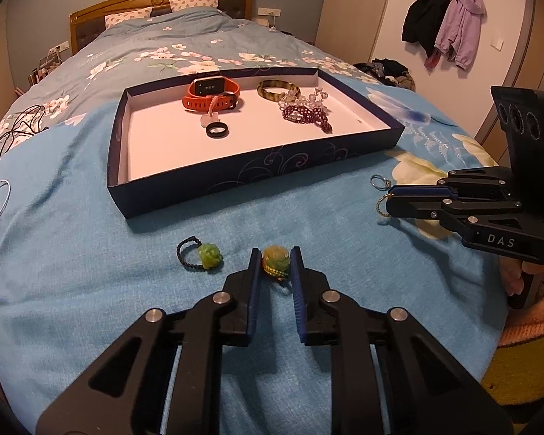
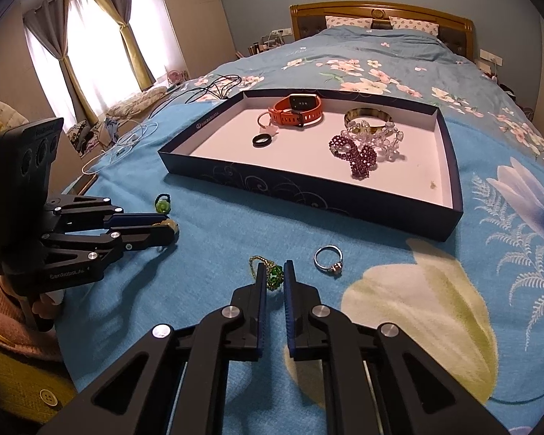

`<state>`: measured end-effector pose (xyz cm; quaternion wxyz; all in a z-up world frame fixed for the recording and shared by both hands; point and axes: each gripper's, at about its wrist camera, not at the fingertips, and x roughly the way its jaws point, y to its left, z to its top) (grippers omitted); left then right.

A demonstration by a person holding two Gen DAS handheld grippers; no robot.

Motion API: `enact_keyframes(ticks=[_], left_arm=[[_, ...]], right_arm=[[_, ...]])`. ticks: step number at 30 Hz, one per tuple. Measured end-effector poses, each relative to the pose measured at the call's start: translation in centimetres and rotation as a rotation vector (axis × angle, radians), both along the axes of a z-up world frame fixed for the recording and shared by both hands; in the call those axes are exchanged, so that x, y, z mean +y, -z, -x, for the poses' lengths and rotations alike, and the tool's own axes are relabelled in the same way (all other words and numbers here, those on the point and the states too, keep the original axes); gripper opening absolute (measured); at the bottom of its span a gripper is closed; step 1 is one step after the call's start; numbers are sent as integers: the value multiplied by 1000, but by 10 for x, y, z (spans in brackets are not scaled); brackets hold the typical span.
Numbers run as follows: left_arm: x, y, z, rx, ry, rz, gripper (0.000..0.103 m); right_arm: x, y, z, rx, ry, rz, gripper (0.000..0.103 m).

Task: Organize jewelry
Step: 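Carry the amber ring toward the box with the left gripper while the right carries the green-stone ring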

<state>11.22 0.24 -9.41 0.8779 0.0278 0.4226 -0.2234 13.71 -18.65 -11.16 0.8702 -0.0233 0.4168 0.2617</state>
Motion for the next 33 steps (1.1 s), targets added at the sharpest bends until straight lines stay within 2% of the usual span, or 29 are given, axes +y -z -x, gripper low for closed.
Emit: enact_keyframes(ticks=[13, 33], left_arm=[[10, -22, 3, -61, -20, 60, 16], [4, -48, -8, -144, -40, 79, 16]], right_arm=[[-3, -14, -2, -40, 22, -28, 7], [-8, -37, -16, -117, 51, -52, 7]])
